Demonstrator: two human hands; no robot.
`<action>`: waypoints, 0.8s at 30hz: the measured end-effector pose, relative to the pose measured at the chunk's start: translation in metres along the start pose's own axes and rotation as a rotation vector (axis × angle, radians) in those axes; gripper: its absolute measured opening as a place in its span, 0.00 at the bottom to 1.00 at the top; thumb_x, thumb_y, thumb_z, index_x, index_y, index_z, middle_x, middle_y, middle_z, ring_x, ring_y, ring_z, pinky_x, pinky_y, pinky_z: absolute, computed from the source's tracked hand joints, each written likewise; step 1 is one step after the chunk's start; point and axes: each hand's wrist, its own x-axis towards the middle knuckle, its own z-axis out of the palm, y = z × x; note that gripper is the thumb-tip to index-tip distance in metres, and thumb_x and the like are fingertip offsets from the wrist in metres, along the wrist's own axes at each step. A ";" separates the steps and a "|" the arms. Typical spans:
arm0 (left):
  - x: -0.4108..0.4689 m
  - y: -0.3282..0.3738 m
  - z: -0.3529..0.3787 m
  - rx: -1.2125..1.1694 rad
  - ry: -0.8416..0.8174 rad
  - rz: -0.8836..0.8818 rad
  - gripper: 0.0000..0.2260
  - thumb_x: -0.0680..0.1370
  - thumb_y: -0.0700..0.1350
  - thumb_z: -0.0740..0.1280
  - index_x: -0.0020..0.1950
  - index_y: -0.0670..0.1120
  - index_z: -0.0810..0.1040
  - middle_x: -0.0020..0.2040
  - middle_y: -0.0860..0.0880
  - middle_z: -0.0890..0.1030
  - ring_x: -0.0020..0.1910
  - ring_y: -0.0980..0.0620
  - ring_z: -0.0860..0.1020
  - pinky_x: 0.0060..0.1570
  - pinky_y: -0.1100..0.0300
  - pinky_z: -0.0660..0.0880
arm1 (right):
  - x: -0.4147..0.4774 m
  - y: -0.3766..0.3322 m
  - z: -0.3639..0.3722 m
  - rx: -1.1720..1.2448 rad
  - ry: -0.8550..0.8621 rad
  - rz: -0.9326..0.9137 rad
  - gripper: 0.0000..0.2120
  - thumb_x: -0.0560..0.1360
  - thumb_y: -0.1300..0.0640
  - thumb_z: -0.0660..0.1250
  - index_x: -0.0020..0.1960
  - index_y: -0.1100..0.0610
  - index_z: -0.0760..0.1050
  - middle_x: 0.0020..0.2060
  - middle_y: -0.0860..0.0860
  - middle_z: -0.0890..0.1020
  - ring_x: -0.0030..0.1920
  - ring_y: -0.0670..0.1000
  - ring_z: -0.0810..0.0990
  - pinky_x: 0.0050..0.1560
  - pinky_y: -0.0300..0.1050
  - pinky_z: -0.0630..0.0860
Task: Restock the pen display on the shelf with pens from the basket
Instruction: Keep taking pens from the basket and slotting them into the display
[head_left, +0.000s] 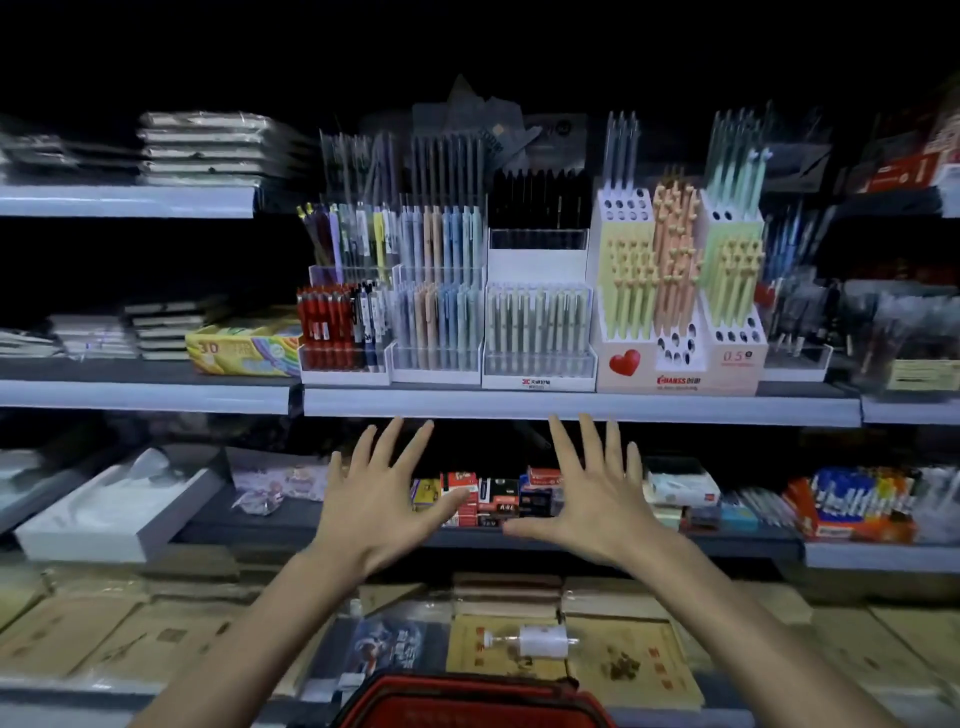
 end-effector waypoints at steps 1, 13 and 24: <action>-0.010 -0.004 0.005 -0.004 0.005 -0.002 0.45 0.71 0.82 0.43 0.84 0.64 0.46 0.86 0.52 0.50 0.84 0.46 0.48 0.79 0.36 0.53 | -0.008 0.000 0.008 0.000 -0.012 -0.004 0.67 0.59 0.13 0.58 0.81 0.44 0.29 0.81 0.55 0.32 0.80 0.63 0.29 0.79 0.65 0.35; -0.093 -0.034 0.088 -0.078 -0.210 -0.027 0.42 0.74 0.80 0.46 0.84 0.63 0.44 0.86 0.54 0.46 0.84 0.47 0.47 0.80 0.38 0.53 | -0.067 -0.005 0.129 -0.025 -0.302 -0.037 0.64 0.64 0.18 0.64 0.81 0.44 0.28 0.81 0.54 0.30 0.79 0.62 0.27 0.79 0.65 0.35; -0.156 -0.058 0.244 -0.111 -0.667 -0.229 0.42 0.74 0.77 0.52 0.84 0.61 0.49 0.85 0.50 0.54 0.83 0.43 0.55 0.77 0.38 0.60 | -0.085 0.010 0.289 0.025 -0.734 -0.001 0.63 0.67 0.25 0.70 0.82 0.45 0.31 0.82 0.55 0.35 0.80 0.62 0.30 0.79 0.62 0.38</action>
